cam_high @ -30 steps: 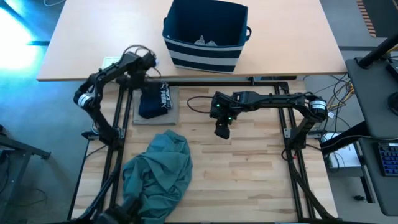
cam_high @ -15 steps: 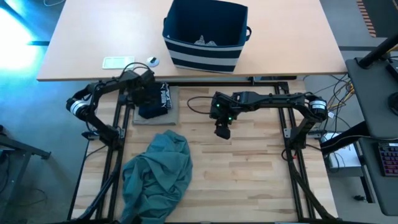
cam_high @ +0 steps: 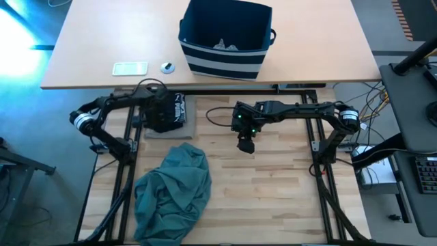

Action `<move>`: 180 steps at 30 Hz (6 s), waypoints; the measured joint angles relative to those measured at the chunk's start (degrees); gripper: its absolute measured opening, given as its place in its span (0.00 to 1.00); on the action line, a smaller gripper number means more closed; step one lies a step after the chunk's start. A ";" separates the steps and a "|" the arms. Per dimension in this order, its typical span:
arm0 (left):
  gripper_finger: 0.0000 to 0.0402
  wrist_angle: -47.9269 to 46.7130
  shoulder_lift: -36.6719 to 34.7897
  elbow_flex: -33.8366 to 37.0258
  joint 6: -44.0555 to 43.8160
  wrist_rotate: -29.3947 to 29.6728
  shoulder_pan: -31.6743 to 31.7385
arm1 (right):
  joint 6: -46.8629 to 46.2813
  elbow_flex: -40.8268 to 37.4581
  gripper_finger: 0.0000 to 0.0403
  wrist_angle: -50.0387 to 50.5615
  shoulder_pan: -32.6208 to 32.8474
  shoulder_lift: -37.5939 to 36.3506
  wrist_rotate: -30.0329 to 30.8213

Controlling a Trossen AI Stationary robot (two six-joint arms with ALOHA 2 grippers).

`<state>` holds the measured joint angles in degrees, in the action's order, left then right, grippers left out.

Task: Fold Laundry from Bin
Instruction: Stack the folded black underwear on the folded brown shorts, then fold the gray pants

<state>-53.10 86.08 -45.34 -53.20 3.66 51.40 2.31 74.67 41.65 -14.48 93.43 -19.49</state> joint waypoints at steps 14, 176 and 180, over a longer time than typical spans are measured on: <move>0.08 -10.08 -12.19 0.17 -5.34 -1.61 -0.81 | 0.92 -0.02 0.54 -0.10 0.00 0.00 -0.02; 0.47 27.80 -41.36 -15.58 12.66 -5.53 -50.89 | -1.35 58.48 0.53 14.88 21.71 44.31 15.39; 0.47 24.57 -40.20 -19.53 11.44 -2.81 -55.36 | -2.47 55.80 0.50 20.55 22.10 44.21 20.97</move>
<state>-28.53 45.88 -64.87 -41.76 0.85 -3.96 -0.17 130.48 62.20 7.62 137.63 1.48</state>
